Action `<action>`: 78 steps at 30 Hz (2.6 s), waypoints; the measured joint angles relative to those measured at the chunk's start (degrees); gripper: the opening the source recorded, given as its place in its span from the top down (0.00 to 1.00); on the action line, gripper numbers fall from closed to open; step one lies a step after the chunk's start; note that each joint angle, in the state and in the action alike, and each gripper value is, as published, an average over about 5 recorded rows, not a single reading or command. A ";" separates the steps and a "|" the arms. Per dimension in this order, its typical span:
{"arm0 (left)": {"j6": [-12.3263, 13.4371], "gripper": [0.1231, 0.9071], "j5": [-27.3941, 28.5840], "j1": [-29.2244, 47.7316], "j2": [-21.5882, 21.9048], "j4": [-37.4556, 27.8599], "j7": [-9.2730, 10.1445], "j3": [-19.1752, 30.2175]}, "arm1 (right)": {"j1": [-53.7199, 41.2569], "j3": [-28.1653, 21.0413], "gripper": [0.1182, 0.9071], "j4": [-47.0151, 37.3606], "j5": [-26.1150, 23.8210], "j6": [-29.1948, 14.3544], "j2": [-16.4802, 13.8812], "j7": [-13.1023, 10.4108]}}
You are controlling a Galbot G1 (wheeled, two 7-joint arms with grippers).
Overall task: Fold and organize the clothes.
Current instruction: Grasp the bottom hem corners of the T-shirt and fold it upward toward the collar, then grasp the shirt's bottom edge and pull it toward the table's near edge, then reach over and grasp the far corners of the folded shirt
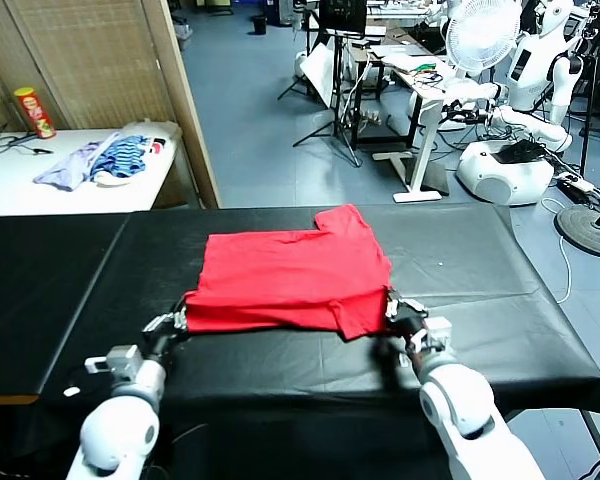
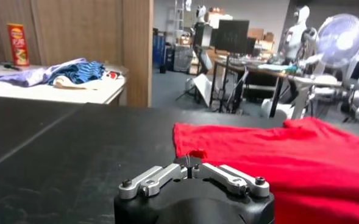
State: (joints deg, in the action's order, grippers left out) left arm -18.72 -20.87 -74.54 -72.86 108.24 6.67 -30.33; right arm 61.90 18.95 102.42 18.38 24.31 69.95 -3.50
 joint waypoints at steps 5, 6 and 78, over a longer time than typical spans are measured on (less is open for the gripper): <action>-0.35 0.92 0.62 0.86 0.34 -0.71 -0.42 0.65 | 1.38 0.97 0.71 1.27 0.09 0.01 -1.23 1.93; -0.37 0.86 0.72 0.65 0.45 -0.51 -0.48 0.60 | 2.03 1.26 0.65 2.07 0.11 0.35 -1.60 2.00; -16.86 0.14 -13.49 -5.63 12.77 17.87 8.79 -3.49 | 4.96 6.09 0.14 16.48 10.28 8.09 -8.31 -6.16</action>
State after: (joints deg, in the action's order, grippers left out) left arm -35.58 -34.36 -80.17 -60.09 126.12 15.46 -33.82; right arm 66.86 25.04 118.90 28.66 32.39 61.64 -9.66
